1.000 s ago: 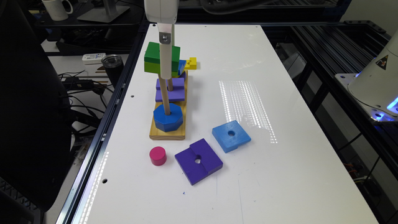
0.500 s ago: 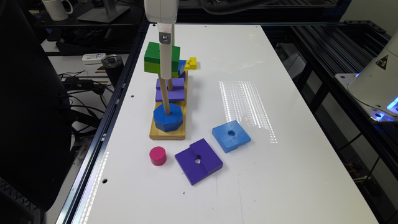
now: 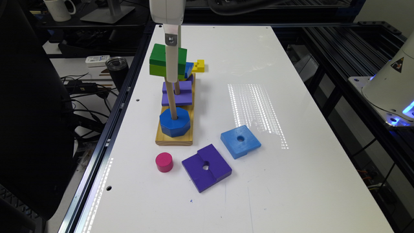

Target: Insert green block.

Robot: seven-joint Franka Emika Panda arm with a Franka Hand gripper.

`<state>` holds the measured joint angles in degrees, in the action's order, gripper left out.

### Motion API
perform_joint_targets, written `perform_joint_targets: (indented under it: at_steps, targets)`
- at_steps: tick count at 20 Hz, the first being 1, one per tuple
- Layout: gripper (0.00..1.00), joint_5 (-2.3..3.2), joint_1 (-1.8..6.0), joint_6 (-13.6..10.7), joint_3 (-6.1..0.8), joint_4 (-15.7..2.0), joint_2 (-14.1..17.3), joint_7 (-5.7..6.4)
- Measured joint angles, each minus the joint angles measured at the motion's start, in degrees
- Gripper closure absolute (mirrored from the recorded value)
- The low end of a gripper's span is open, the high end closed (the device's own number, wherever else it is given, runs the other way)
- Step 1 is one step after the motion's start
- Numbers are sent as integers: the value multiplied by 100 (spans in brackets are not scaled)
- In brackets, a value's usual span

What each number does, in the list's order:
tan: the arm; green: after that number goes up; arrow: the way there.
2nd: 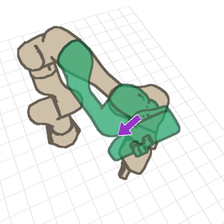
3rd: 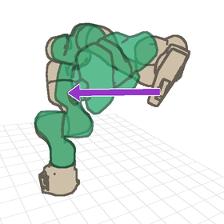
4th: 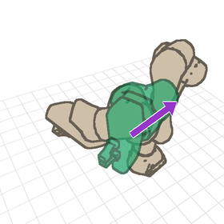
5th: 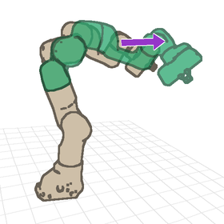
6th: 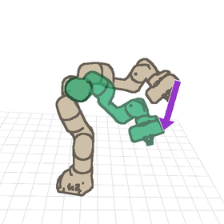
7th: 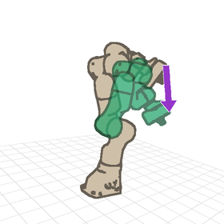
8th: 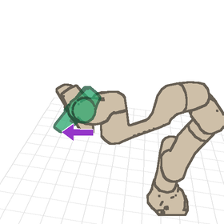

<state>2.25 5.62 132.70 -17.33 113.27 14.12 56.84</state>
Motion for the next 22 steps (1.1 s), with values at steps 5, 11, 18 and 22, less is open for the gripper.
perform_joint_targets:
  at_steps: [5,11,18,22]
  targets:
    - [100,12,0,1,1,-48,44,0]
    - [100,33,6,4,5,-83,94,0]
    - [100,54,14,79,6,-87,195,0]
    - [100,54,14,79,6,-88,195,0]
